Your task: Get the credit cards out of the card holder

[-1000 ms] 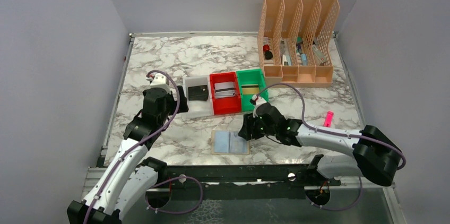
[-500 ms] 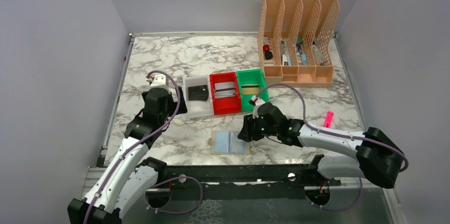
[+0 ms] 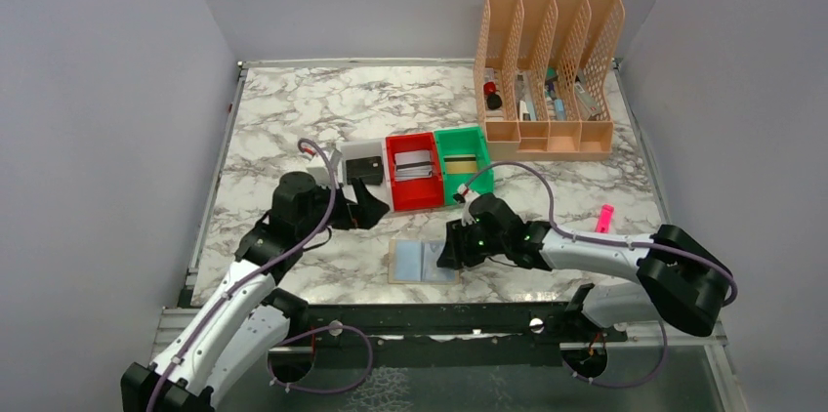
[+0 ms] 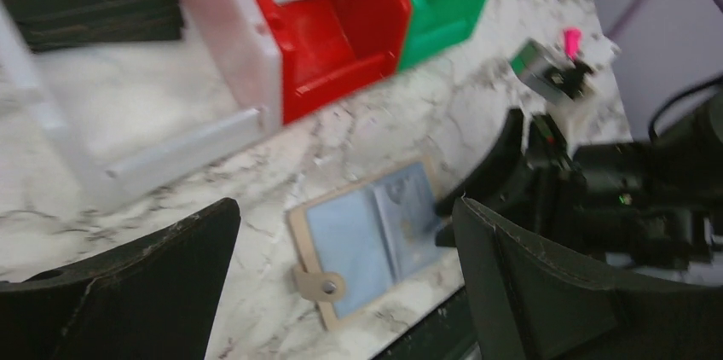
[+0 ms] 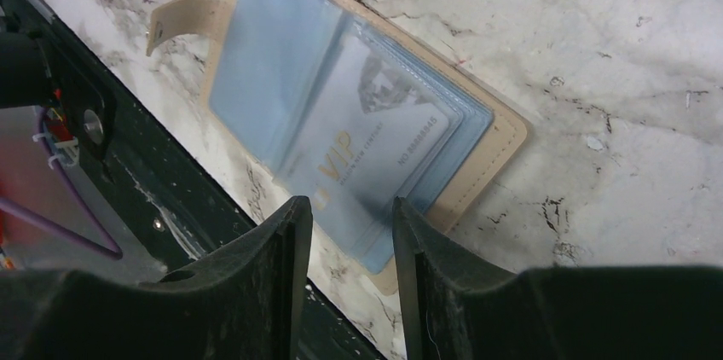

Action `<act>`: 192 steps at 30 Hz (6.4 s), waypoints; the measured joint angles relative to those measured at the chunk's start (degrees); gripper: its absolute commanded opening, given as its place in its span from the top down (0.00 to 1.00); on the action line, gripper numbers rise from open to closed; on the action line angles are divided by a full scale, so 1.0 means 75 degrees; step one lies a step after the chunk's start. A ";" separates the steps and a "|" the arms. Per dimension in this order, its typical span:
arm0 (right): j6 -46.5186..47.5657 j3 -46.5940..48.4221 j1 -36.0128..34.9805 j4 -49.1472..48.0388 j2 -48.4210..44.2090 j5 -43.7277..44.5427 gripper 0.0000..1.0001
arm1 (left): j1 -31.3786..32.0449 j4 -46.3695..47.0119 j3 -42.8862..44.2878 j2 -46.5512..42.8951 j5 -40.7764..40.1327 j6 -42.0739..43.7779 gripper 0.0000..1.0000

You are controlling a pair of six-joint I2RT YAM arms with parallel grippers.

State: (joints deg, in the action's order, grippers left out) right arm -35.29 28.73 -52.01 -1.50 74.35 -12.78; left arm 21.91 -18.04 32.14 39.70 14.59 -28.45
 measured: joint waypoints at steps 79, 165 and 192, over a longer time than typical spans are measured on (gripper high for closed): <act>-0.0224 0.0659 -0.0009 0.0041 0.1262 -0.0595 0.76 | 0.4590 0.3075 -0.3351 0.1011 -0.2037 -0.3348 0.69; -0.0778 0.0731 -0.0023 -0.0254 0.1052 -0.0697 0.61 | 0.4596 0.3485 -0.3258 0.1527 -0.2017 -0.3346 0.73; -0.0734 0.0775 -0.0082 -0.0152 0.1387 0.0003 0.60 | 0.4610 0.3416 -0.3258 0.1559 -0.2020 -0.3340 0.82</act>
State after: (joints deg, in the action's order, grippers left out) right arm -40.80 34.54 -52.62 -2.63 84.75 -12.75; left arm 56.49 7.57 7.70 51.40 -0.56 -53.49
